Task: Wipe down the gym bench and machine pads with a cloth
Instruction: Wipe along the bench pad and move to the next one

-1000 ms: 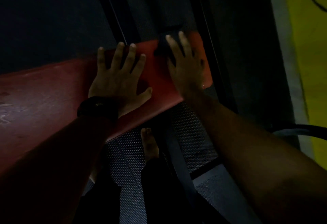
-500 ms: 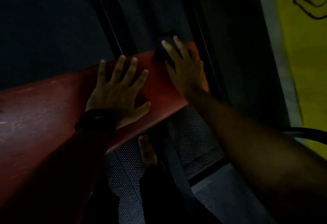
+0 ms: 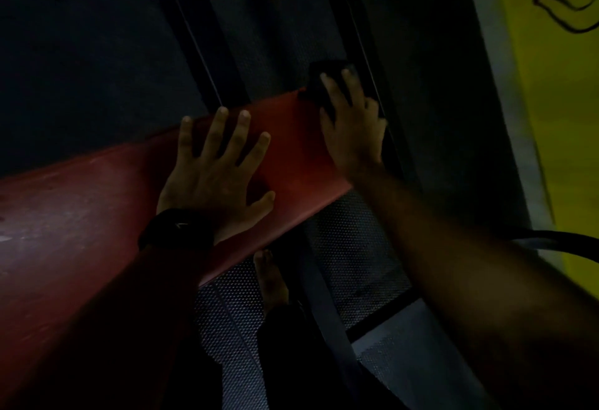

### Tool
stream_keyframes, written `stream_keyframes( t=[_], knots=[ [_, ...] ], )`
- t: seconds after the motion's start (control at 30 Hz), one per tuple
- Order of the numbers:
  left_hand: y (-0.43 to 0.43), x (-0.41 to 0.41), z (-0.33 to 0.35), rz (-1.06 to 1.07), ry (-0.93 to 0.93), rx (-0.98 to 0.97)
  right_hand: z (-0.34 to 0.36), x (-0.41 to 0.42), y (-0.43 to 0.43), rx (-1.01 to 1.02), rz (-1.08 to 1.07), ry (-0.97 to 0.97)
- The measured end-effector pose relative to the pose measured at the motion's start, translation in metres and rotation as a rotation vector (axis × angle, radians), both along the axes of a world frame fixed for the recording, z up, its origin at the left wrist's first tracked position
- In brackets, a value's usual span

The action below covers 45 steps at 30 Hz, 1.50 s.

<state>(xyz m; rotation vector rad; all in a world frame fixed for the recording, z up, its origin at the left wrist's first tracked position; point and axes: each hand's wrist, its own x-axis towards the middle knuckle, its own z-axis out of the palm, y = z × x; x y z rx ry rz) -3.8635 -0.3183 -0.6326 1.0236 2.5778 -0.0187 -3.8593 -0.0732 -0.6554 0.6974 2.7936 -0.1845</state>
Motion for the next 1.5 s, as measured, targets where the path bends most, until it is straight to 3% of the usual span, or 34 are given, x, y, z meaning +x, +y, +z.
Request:
stream_keyframes(
  t=[0.13, 0.2, 0.3, 0.43, 0.5, 0.57, 0.7, 0.73, 0.8, 0.87, 0.93, 0.97, 1.1, 1.3, 1.37, 1.5],
  knots=[
    [-0.001, -0.001, 0.0, 0.0, -0.003, -0.009, -0.008, -0.015, 0.021, -0.112, -0.55, -0.067],
    [-0.001, -0.001, 0.0, -0.002, -0.004, -0.011, -0.004, 0.004, 0.001, -0.055, -0.641, -0.044],
    [-0.002, -0.001, 0.0, -0.007, 0.006, -0.025, 0.002, 0.032, -0.044, -0.014, -0.549, 0.052],
    [0.001, 0.0, 0.003, 0.001, 0.003, -0.032, -0.001, 0.03, -0.038, -0.07, -0.131, 0.126],
    [0.001, -0.001, 0.004, 0.003, -0.003, -0.029, -0.004, 0.022, -0.017, -0.024, -0.027, 0.085],
    [0.001, -0.001, 0.005, 0.0, -0.018, -0.022, -0.008, 0.029, -0.005, 0.039, -0.126, 0.052],
    [0.001, -0.001, 0.005, 0.001, -0.019, -0.014, -0.006, 0.053, -0.031, -0.047, -0.725, 0.092],
    [0.001, -0.001, 0.006, 0.004, -0.019, -0.015, -0.004, 0.057, -0.042, -0.074, -0.779, 0.089],
    [0.002, -0.001, 0.006, 0.004, -0.025, -0.027, -0.002, 0.061, -0.055, -0.097, -0.685, 0.124],
    [0.002, -0.002, 0.007, 0.006, -0.032, -0.037, 0.0, 0.057, -0.048, -0.109, -0.408, 0.174],
    [0.002, -0.002, 0.007, 0.008, -0.026, -0.036, -0.001, 0.045, -0.023, -0.068, -0.183, 0.134],
    [0.002, -0.002, 0.008, 0.009, -0.02, -0.034, -0.003, 0.037, -0.008, -0.043, -0.169, 0.093],
    [0.002, -0.001, 0.006, 0.014, -0.012, -0.025, -0.006, 0.025, 0.01, -0.117, -0.585, 0.009],
    [0.001, -0.001, 0.005, 0.007, -0.01, -0.03, -0.001, 0.035, -0.023, -0.17, -0.939, 0.019],
    [0.001, -0.001, 0.006, 0.01, -0.013, -0.027, 0.003, 0.043, -0.034, -0.218, -0.907, 0.026],
    [0.001, -0.002, 0.006, 0.011, -0.017, -0.045, 0.007, 0.058, -0.047, -0.138, -0.57, 0.076]
  ],
)
